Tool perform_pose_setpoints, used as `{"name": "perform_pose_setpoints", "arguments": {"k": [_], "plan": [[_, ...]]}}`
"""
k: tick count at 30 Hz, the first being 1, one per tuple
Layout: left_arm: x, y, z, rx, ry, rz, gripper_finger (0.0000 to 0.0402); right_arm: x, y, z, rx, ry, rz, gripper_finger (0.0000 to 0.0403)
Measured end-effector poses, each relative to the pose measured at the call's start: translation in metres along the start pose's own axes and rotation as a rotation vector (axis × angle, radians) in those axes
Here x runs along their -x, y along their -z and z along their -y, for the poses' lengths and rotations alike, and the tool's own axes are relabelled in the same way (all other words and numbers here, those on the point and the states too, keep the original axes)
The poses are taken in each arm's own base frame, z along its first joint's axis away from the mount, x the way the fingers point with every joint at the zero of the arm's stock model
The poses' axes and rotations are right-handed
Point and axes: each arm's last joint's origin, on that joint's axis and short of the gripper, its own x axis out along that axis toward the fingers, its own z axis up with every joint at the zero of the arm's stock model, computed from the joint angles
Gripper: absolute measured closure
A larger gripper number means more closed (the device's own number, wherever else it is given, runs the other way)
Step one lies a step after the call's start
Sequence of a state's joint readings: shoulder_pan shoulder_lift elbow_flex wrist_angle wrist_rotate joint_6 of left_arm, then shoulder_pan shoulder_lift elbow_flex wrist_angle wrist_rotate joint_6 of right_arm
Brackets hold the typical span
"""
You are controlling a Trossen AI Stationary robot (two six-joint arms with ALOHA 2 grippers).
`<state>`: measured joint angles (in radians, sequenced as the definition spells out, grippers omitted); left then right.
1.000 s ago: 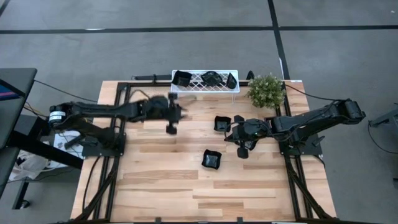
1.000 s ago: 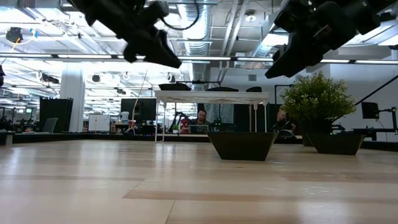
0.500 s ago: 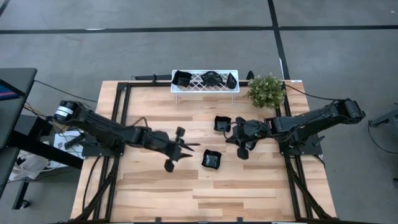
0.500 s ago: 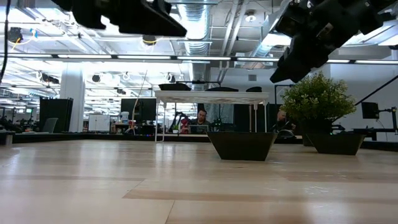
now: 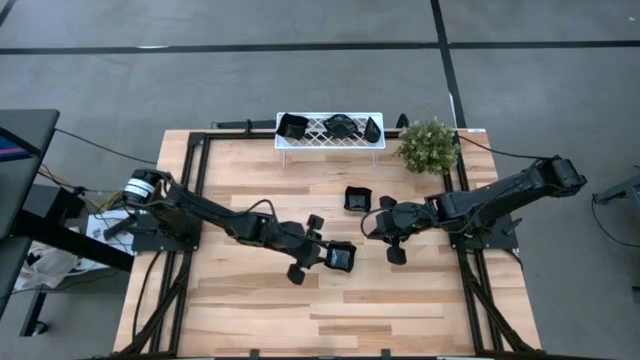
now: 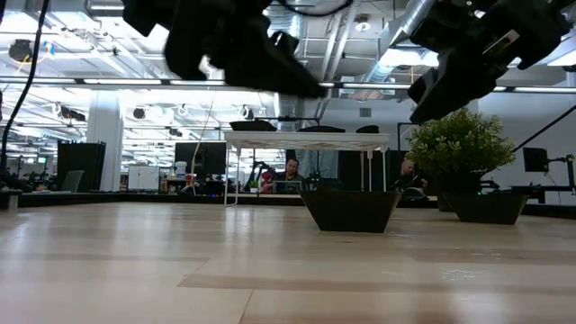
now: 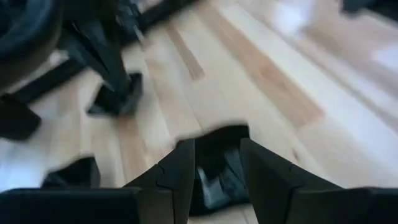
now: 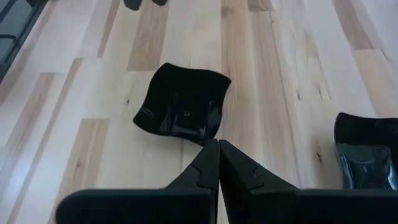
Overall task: Pick & Place Mini shaped plates
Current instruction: Stack the distorted square plate on top of the distorted square plate on the shelf
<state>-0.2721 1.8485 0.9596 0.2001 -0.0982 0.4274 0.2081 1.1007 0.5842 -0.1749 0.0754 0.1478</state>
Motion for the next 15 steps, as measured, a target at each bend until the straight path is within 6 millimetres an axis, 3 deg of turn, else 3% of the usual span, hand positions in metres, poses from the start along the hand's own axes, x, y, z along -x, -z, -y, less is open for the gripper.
{"name": "perform_pose_setpoints", "arguments": {"k": [7,15], "plan": [[-0.001,0.014,-0.012,0.163,-0.009,-0.084,0.0268,0.000,0.001,0.000,0.001,0.004,-0.012,0.0403],[-0.002,0.026,-0.036,0.724,-0.044,-0.078,0.0270,0.000,0.001,0.000,-0.003,0.005,-0.012,0.0403]]}}
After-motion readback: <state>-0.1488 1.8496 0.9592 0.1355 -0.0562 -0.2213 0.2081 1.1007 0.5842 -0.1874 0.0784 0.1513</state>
